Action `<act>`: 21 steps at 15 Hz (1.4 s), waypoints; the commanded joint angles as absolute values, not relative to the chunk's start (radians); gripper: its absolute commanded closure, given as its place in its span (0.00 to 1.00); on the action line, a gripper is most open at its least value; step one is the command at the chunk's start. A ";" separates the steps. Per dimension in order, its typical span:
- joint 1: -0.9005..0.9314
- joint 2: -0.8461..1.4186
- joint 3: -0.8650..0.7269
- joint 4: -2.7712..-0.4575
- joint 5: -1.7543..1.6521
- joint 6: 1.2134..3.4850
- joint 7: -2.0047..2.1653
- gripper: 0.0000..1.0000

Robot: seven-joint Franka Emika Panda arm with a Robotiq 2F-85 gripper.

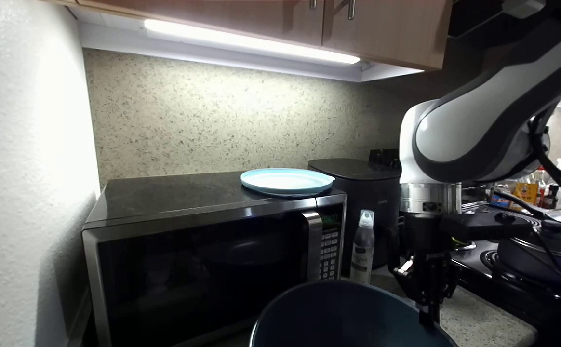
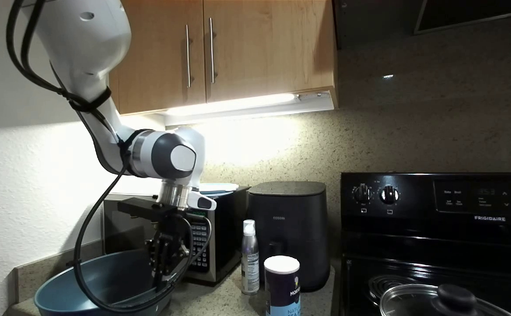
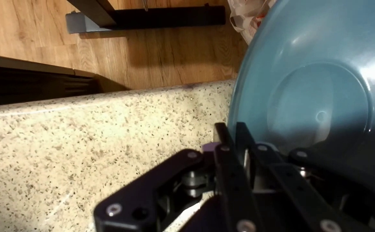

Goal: Put the bowl on top of the air fryer then place it back down on the counter.

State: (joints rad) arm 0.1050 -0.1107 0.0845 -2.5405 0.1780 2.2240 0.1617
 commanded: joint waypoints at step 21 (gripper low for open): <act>0.088 -0.362 0.070 -2.641 0.230 2.188 0.166 0.58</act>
State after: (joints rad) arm 0.0951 -0.3804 0.0573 -2.6496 0.2399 2.1972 0.1636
